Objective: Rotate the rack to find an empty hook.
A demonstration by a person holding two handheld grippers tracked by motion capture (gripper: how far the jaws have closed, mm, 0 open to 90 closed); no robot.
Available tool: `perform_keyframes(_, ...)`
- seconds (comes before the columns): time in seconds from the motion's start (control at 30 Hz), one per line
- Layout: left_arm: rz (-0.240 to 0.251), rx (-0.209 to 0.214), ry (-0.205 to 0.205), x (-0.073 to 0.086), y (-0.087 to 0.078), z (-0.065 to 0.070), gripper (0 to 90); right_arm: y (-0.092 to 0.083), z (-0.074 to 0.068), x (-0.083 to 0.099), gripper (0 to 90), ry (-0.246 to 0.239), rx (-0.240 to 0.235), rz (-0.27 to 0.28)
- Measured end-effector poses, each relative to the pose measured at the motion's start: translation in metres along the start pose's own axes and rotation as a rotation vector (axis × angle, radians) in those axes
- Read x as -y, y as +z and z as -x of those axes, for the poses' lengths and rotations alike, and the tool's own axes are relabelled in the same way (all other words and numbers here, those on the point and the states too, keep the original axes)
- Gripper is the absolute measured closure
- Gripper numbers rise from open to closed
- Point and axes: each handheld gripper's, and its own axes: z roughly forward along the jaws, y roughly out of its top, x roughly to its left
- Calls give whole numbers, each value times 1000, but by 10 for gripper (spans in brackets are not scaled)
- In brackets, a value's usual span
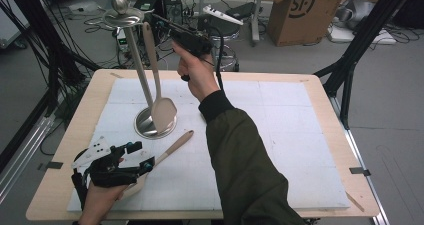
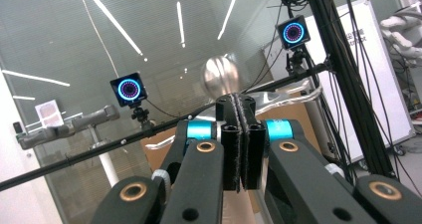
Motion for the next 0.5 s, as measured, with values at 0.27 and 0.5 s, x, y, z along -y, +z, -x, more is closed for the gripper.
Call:
perform_keyframes(0.27,-2,-2,2,0,1,0,233,1,-8,7,897,5,-16,17)
perform_keyframes(0.5,-4,2,2,1,2,1,233,7,-17,13,897,5,-39,4)
